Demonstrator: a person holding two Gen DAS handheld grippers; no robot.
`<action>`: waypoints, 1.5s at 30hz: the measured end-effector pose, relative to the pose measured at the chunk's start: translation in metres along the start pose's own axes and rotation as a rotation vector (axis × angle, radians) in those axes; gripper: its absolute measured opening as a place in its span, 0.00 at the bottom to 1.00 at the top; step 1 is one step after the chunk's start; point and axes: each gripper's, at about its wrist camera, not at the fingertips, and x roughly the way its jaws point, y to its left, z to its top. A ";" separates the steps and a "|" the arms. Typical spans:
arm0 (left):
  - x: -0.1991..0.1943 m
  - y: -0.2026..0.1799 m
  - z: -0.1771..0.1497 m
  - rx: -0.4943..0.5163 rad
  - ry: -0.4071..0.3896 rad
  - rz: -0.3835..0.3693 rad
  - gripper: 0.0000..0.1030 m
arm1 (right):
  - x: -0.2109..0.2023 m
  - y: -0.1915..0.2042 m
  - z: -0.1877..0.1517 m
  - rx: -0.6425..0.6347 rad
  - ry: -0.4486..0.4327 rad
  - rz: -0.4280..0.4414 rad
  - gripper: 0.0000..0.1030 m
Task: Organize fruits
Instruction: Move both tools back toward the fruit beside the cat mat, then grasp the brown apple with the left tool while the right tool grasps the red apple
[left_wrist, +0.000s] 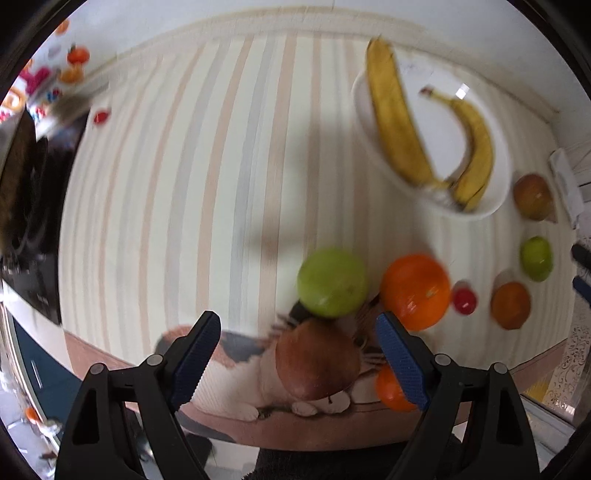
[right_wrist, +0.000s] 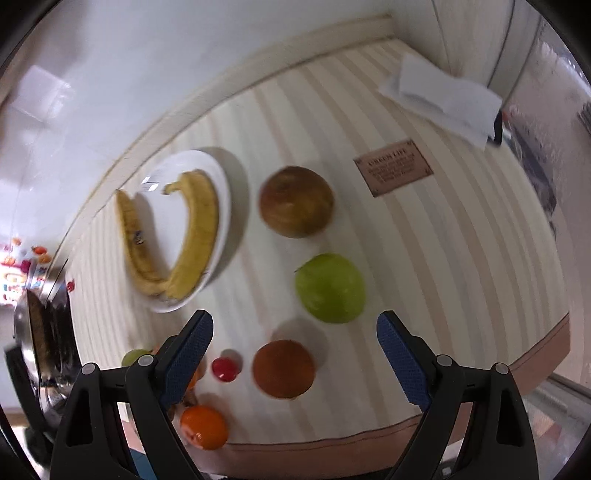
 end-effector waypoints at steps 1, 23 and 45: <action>0.006 0.001 -0.002 -0.011 0.015 0.000 0.84 | 0.004 -0.001 0.006 0.001 -0.002 0.001 0.90; 0.041 0.019 -0.020 -0.140 0.117 -0.029 0.84 | 0.088 0.029 0.074 -0.153 0.057 -0.067 0.70; 0.060 0.031 -0.033 -0.165 0.095 -0.083 0.63 | 0.083 0.043 0.048 -0.219 0.062 -0.058 0.69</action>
